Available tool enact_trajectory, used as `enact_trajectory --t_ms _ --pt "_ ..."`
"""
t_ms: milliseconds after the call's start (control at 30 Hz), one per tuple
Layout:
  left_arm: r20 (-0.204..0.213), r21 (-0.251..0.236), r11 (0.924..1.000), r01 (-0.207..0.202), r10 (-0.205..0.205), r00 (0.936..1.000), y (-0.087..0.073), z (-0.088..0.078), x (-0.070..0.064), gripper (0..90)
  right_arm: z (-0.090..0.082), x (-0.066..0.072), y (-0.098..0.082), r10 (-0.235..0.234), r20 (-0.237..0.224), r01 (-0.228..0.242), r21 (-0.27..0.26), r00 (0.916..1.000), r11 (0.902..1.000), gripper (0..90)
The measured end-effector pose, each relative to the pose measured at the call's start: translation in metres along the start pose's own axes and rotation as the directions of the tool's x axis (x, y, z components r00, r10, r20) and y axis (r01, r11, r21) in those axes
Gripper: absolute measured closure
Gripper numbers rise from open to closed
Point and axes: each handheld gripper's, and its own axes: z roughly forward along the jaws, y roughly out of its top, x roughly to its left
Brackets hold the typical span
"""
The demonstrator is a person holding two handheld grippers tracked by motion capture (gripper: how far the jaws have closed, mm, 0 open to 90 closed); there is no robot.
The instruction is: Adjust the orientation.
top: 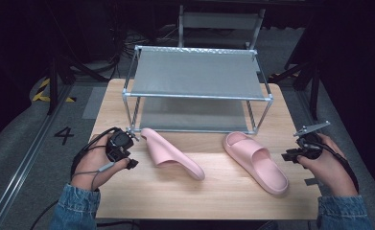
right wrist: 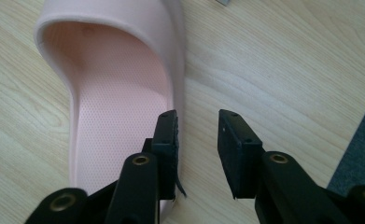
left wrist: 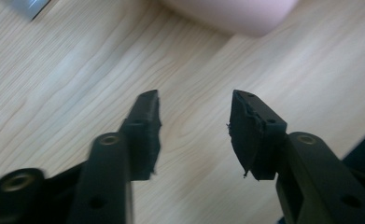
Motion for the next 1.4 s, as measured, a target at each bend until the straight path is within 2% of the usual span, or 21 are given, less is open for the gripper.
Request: enact_trajectory --t_ms 33,67,133,233,300,333,400,500,800,1100,1267,1400 --pt "0.043 -0.033 0.9994 -0.008 0.01 0.999 0.001 -0.002 -0.003 58.0 0.001 -0.001 0.0 -0.007 -0.001 0.007 -0.002 1.0 1.0 68.9" --pt "0.065 -0.041 0.9991 -0.008 0.011 0.9978 0.003 -0.004 -0.005 60.9 0.003 -0.003 -0.002 -0.012 -0.009 0.012 0.003 0.9999 0.9999 69.1" --pt "0.04 -0.03 0.9995 -0.006 0.007 0.9992 0.007 -0.007 -0.009 66.4 0.005 -0.005 -0.004 -0.011 -0.022 0.011 -0.001 0.9997 0.9999 69.1" --pt "0.021 -0.007 1.0 0.001 -0.001 0.9998 0.015 -0.008 -0.014 73.7 0.005 -0.007 -0.007 -0.019 -0.029 0.018 -0.012 0.9994 0.9998 68.2" --pt "0.02 0.002 1.0 -0.009 0.009 0.9997 0.021 -0.01 -0.017 81.2 0.003 -0.009 -0.01 -0.006 -0.028 0.005 -0.02 0.9996 0.9998 68.2" --pt "0.065 -0.019 0.9997 -0.016 0.017 0.9977 0.026 -0.01 -0.019 85.4 0.002 -0.01 -0.012 -0.005 -0.017 0.005 -0.026 0.9998 0.9997 68.1" --pt "0.094 -0.023 0.9995 -0.022 0.024 0.9953 0.033 -0.01 -0.021 89.9 -0.001 -0.012 -0.016 0.014 -0.012 -0.014 -0.036 0.9998 0.9993 68.0" --pt "0.078 0.007 0.9988 -0.049 0.048 0.9958 0.042 -0.008 -0.025 90.0 -0.003 -0.012 -0.02 0.026 -0.014 -0.026 -0.039 0.9996 0.9989 67.8" --pt "0.082 0.018 0.9948 -0.1 0.099 0.9917 0.063 -0.002 -0.03 90.0 -0.005 -0.01 -0.03 0.045 -0.007 -0.045 -0.049 0.999 0.9978 66.7" --pt "0.093 0.028 0.9904 -0.135 0.132 0.9869 0.083 0.008 -0.033 90.0 -0.011 -0.012 -0.042 0.079 0.002 -0.078 -0.067 0.9969 0.9947 65.9" --pt "0.106 0.039 0.9894 -0.14 0.135 0.9852 0.092 0.016 -0.032 90.0 -0.013 -0.013 -0.048 0.094 0.005 -0.094 -0.071 0.9956 0.9931 65.0" --pt "0.083 0.052 0.9881 -0.145 0.14 0.9867 0.099 0.022 -0.033 89.8 -0.016 -0.015 -0.052 0.094 0.013 -0.093 -0.077 0.9954 0.9927 64.8"
